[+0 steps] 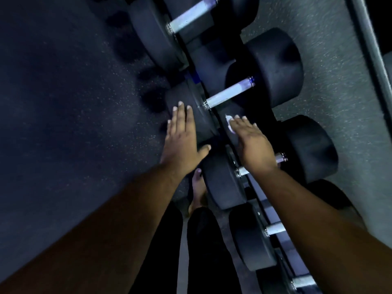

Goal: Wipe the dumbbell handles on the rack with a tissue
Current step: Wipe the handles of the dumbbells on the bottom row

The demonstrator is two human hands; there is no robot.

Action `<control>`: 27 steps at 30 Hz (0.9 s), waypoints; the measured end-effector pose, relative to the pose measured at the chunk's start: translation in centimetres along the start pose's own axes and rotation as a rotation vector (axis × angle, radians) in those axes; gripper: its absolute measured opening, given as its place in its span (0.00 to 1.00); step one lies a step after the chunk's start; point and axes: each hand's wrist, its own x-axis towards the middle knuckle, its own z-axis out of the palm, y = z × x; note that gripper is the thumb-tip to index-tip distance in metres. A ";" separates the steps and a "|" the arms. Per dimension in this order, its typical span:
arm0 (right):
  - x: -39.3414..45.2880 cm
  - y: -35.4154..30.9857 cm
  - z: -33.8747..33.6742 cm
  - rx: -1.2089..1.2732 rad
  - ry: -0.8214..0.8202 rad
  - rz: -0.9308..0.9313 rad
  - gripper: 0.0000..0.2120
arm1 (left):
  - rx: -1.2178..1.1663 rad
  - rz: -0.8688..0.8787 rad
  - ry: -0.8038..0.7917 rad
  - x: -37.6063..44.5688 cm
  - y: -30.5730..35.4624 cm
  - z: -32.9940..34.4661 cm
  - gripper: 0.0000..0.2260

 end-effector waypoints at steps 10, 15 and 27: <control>-7.1 5.3 7.1 -0.383 -0.321 -0.113 0.33 | -0.114 0.087 -0.393 -7.2 3.9 8.8 0.62; -9.3 6.1 6.9 -0.453 -0.185 -0.151 0.29 | -0.020 0.001 -0.317 -6.9 6.2 9.7 0.68; -6.2 7.1 5.9 -0.495 -0.273 -0.198 0.24 | -0.052 -0.076 -0.333 -5.9 6.6 9.7 0.72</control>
